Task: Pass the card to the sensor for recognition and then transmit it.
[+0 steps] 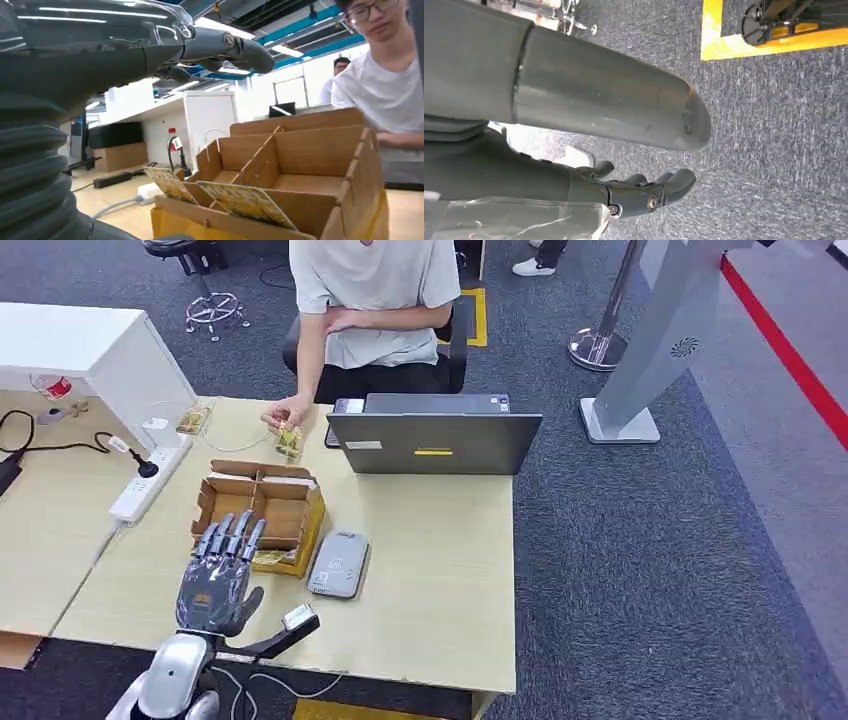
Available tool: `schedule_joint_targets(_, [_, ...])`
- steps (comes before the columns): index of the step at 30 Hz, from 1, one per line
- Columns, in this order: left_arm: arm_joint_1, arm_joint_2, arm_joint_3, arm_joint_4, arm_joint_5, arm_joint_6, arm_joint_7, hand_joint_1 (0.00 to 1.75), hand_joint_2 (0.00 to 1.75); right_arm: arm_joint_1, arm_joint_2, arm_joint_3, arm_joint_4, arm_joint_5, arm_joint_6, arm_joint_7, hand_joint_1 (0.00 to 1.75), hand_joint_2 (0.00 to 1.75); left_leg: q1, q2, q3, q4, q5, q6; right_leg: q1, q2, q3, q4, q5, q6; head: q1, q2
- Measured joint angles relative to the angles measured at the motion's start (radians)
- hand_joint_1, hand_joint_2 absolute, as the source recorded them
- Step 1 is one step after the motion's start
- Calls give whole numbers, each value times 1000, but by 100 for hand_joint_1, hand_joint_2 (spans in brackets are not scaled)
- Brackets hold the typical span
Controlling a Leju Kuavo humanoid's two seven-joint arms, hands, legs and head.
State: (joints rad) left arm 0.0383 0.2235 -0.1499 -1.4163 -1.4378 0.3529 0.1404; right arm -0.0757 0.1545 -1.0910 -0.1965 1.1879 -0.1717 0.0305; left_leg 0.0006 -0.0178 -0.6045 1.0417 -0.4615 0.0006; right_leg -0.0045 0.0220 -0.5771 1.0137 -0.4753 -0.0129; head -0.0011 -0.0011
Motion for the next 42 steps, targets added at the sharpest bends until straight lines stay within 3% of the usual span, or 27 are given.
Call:
schedule_joint_targets(5, [-38,-15,30,66,5,8,-15,0,175,-1,-1,1,0,8,1,2,0,0,0,0,0,0,0,0,0,0,0,0,0,0,0,0])
schedule_joint_targets(14, [-52,-21,37,93,7,16,-20,0,175,0,-1,4,0,16,3,2,0,0,0,0,0,0,0,0,0,0,0,0,0,0,0,0])
schedule_joint_targets(17, [-118,-55,45,212,-4,52,-48,0,175,-2,-2,24,0,31,13,2,0,0,0,0,0,0,0,0,0,0,0,0,0,0,0,0])
schedule_joint_targets(21, [-124,-64,45,232,-6,61,-50,0,175,-2,-2,26,0,31,13,2,0,0,0,0,0,0,0,0,0,0,0,0,0,0,0,0])
schedule_joint_targets(22, [-125,-66,45,235,-6,62,-50,175,175,-2,-2,26,0,31,13,2,0,0,0,0,0,0,0,0,0,0,0,0,0,0,0,0])
schedule_joint_targets(42, [-126,-70,53,264,42,119,-90,175,175,-3,-5,26,0,39,16,0,0,0,0,0,0,0,0,0,0,0,0,0,0,0,0,0])
